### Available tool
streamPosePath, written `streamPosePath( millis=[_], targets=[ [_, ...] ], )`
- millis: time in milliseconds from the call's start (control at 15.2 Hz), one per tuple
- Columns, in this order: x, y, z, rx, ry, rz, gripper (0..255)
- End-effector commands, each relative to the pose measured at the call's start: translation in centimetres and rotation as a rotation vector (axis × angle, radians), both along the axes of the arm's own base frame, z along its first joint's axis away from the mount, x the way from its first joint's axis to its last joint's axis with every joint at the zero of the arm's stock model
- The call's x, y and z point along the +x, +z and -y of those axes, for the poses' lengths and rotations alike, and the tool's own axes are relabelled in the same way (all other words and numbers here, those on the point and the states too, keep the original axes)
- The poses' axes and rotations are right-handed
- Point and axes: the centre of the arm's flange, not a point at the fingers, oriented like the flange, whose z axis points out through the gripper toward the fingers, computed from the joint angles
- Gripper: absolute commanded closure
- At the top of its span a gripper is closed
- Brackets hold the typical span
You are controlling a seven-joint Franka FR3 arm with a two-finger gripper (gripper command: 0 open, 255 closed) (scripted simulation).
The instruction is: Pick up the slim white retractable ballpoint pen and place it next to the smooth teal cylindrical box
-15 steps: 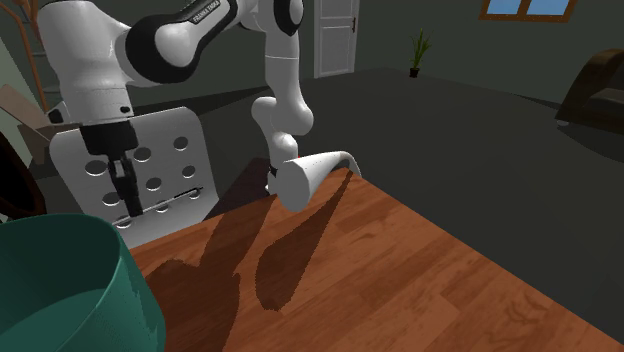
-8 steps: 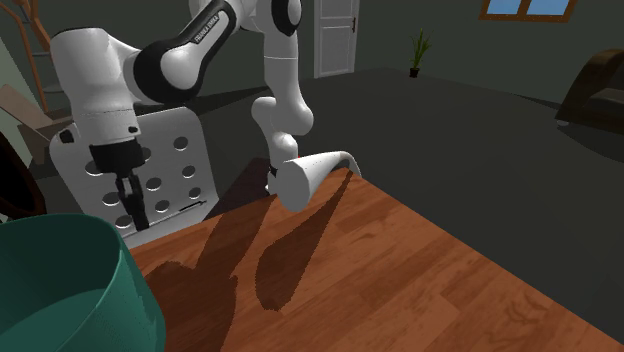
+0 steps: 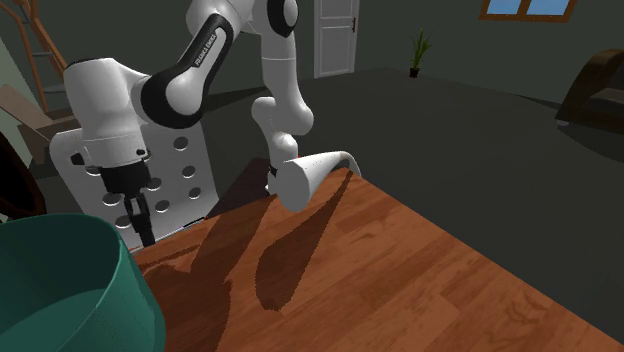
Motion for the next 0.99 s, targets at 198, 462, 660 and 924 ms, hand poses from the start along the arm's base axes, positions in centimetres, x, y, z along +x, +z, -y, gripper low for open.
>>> streamPosePath(
  millis=[198, 462, 660, 924],
  targets=[
    [-0.06, -1.22, -0.07, 0.000, 0.000, 0.000, 255],
    [-0.05, -1.22, -0.07, 0.000, 0.000, 0.000, 255],
    [-0.05, -1.22, -0.07, 0.000, 0.000, 0.000, 0],
    [-0.05, -1.22, -0.07, 0.000, 0.000, 0.000, 0]
  ],
)
